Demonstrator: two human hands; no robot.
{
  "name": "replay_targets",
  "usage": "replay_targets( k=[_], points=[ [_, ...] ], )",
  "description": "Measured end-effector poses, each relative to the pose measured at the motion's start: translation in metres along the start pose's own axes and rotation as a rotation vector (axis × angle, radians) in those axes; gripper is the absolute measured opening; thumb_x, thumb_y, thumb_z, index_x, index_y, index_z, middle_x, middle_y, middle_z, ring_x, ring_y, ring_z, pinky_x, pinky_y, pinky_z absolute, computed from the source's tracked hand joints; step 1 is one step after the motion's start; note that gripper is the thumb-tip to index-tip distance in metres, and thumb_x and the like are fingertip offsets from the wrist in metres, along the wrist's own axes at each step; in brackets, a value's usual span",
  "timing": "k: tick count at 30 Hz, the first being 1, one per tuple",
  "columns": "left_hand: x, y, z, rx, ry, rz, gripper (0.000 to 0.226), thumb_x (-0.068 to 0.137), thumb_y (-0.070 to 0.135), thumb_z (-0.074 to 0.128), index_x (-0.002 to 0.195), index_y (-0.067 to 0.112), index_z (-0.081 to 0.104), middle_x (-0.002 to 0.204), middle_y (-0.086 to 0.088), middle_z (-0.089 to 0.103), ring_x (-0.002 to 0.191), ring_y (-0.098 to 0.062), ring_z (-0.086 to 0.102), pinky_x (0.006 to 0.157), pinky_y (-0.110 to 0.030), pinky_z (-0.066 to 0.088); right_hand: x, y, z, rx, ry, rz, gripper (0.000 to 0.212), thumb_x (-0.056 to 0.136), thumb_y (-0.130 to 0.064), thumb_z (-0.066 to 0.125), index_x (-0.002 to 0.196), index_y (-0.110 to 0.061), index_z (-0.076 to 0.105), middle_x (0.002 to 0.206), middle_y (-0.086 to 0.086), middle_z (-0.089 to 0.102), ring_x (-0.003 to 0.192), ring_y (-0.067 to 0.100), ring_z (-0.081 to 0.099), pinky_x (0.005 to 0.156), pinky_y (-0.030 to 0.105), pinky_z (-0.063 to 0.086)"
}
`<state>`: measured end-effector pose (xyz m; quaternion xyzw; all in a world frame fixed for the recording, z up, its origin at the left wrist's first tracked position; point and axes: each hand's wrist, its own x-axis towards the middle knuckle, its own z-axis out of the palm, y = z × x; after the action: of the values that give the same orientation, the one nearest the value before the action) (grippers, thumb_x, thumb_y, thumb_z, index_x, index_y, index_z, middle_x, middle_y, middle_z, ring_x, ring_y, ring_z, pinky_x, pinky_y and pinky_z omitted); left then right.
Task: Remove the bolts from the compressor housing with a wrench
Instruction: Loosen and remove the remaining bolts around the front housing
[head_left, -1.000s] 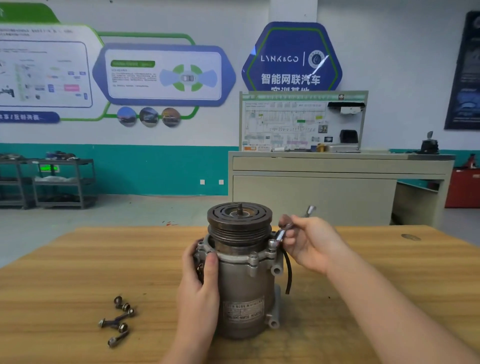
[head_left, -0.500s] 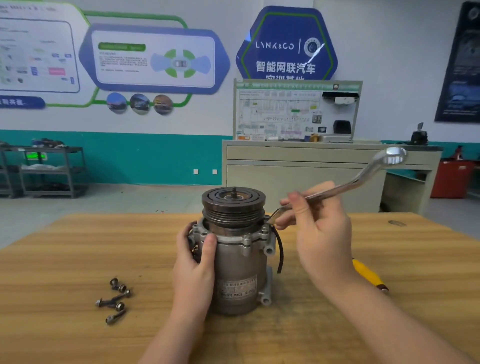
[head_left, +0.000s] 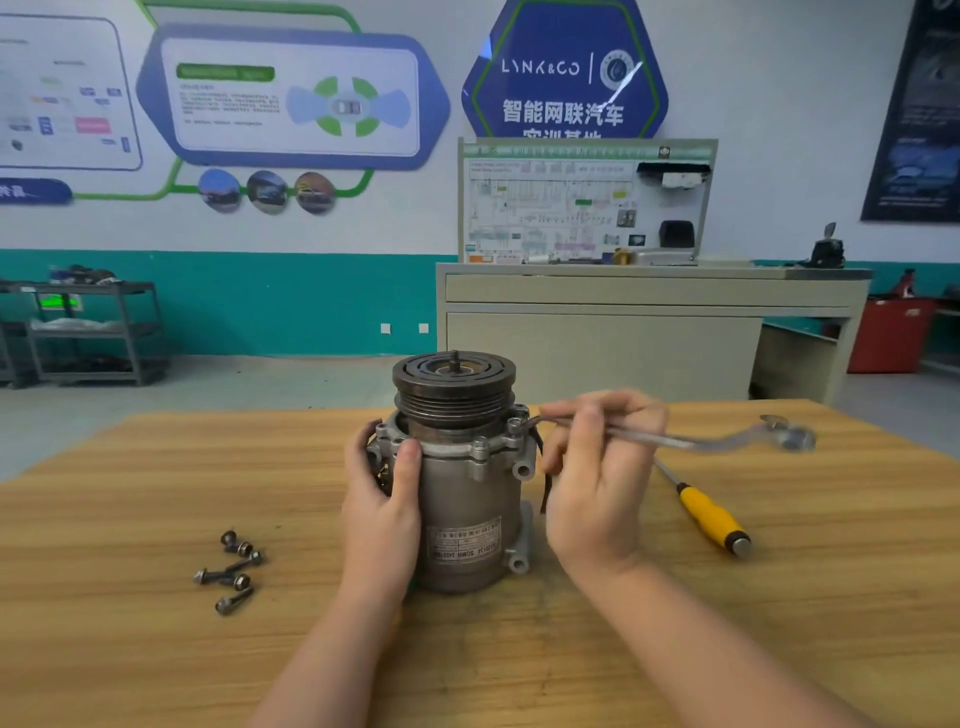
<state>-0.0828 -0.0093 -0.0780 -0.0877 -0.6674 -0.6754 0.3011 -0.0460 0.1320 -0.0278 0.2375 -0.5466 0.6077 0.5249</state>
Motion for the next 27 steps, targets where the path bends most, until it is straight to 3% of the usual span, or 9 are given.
replay_targets(
  k=[4,6,8,12,14,19,23,25,27],
  points=[
    [0.000,-0.002,0.001,-0.001,0.001,0.001,0.045,0.085,0.067,0.044,0.124,0.046,0.040,0.115,0.016,0.060,0.110,-0.004,0.056,0.094,-0.029,0.042,0.039,0.020,0.012,0.238,0.298,0.620,0.019,0.103,-0.013,0.029,0.085,-0.015,0.035,0.062,0.006,0.054,0.030,0.010,0.036,0.034,0.017,0.028],
    [0.000,-0.001,0.001,-0.001,-0.010,-0.009,0.042,0.080,0.072,0.044,0.118,0.056,0.040,0.114,0.022,0.059,0.108,0.003,0.056,0.089,-0.023,0.042,0.058,0.029,0.010,0.361,0.264,0.992,0.022,0.104,-0.013,0.030,0.084,-0.011,0.039,0.063,0.009,0.049,0.028,0.009,0.034,0.031,0.015,0.025],
    [0.000,0.000,0.000,0.016,-0.022,-0.008,0.039,0.073,0.080,0.041,0.109,0.066,0.039,0.110,0.030,0.058,0.103,0.014,0.054,0.083,-0.016,0.041,0.067,0.032,0.003,0.487,0.179,1.155,0.023,0.104,-0.016,0.033,0.084,-0.010,0.043,0.062,0.009,0.051,0.031,0.009,0.038,0.031,0.016,0.029],
    [0.002,-0.003,0.000,0.038,-0.023,0.009,0.031,0.076,0.077,0.039,0.106,0.069,0.039,0.107,0.034,0.058,0.100,0.019,0.052,0.083,-0.017,0.040,0.066,0.028,-0.013,0.585,0.132,0.942,0.021,0.105,-0.020,0.031,0.091,-0.011,0.045,0.062,0.011,0.065,0.045,0.017,0.059,0.043,0.022,0.048],
    [0.003,-0.005,0.000,0.048,-0.016,0.008,0.027,0.080,0.072,0.040,0.106,0.068,0.038,0.109,0.032,0.057,0.102,0.016,0.052,0.085,-0.020,0.041,0.061,0.021,-0.016,0.444,0.119,0.770,0.019,0.105,-0.020,0.031,0.092,-0.011,0.042,0.063,0.009,0.067,0.048,0.018,0.062,0.046,0.025,0.051],
    [0.002,-0.004,0.000,0.056,0.004,0.018,0.035,0.074,0.077,0.038,0.106,0.064,0.040,0.106,0.035,0.056,0.099,0.020,0.050,0.080,-0.009,0.036,0.045,0.002,-0.010,0.138,0.005,0.465,0.015,0.103,-0.018,0.038,0.089,-0.019,0.044,0.074,0.009,0.065,0.052,0.022,0.065,0.050,0.027,0.053],
    [0.001,-0.007,0.002,0.066,0.032,0.040,0.055,0.074,0.077,0.037,0.120,0.047,0.040,0.109,0.023,0.058,0.100,0.000,0.056,0.086,-0.020,0.038,0.034,-0.011,-0.002,-0.036,-0.151,0.244,0.010,0.094,-0.032,0.052,0.086,-0.026,0.050,0.073,0.004,0.067,0.054,0.016,0.068,0.053,0.028,0.057],
    [0.001,-0.006,0.002,0.081,0.041,0.038,0.049,0.076,0.074,0.038,0.118,0.047,0.041,0.109,0.019,0.058,0.099,-0.001,0.054,0.086,-0.015,0.037,0.028,-0.014,-0.001,-0.190,-0.271,0.023,0.013,0.092,-0.033,0.058,0.084,-0.023,0.055,0.066,0.004,0.064,0.057,0.013,0.066,0.055,0.033,0.056],
    [0.002,-0.004,0.001,0.079,0.035,0.027,0.032,0.080,0.068,0.041,0.110,0.055,0.042,0.107,0.027,0.057,0.094,0.010,0.054,0.081,-0.005,0.036,0.018,-0.009,-0.003,-0.360,-0.379,-0.292,0.016,0.092,-0.022,0.056,0.085,-0.008,0.059,0.073,0.007,0.061,0.061,0.017,0.063,0.057,0.032,0.053]
  ],
)
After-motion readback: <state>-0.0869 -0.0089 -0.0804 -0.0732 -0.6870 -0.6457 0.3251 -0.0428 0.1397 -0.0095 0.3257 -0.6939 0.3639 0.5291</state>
